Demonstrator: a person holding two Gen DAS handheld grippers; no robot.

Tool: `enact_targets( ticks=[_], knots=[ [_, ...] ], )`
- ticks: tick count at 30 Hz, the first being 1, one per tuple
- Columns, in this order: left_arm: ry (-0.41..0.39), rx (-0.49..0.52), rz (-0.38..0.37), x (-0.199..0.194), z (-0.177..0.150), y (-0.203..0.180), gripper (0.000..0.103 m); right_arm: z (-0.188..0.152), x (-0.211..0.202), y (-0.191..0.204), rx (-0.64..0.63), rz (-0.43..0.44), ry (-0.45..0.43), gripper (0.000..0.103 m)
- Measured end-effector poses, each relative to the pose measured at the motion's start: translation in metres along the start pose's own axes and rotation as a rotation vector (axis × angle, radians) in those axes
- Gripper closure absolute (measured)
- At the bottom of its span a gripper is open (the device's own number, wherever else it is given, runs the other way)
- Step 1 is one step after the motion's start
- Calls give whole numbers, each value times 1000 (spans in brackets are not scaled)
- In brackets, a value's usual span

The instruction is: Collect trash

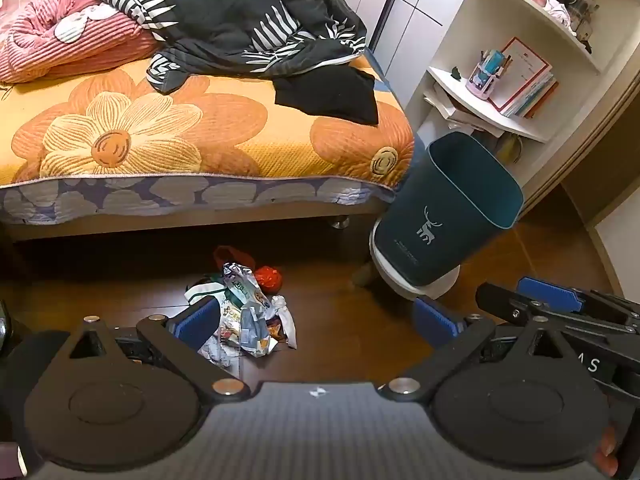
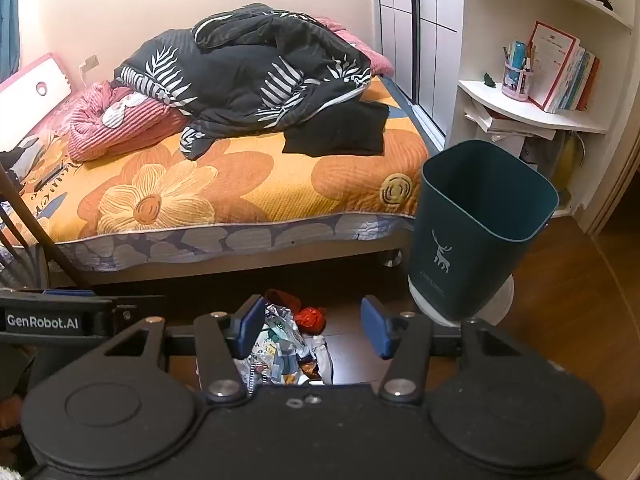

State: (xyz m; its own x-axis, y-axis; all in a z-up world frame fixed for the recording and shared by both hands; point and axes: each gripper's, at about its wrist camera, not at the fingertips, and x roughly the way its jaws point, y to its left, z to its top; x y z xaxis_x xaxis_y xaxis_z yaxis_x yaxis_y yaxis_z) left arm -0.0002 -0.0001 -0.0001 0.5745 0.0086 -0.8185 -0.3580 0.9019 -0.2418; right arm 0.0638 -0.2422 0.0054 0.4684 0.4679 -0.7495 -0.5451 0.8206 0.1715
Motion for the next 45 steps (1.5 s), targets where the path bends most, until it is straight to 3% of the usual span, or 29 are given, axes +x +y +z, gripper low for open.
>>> enact_targets(
  ticks=[45],
  knots=[
    [9,-6,-22,4,-3,-6,0,1,2,3,-20,29,27,50]
  ],
)
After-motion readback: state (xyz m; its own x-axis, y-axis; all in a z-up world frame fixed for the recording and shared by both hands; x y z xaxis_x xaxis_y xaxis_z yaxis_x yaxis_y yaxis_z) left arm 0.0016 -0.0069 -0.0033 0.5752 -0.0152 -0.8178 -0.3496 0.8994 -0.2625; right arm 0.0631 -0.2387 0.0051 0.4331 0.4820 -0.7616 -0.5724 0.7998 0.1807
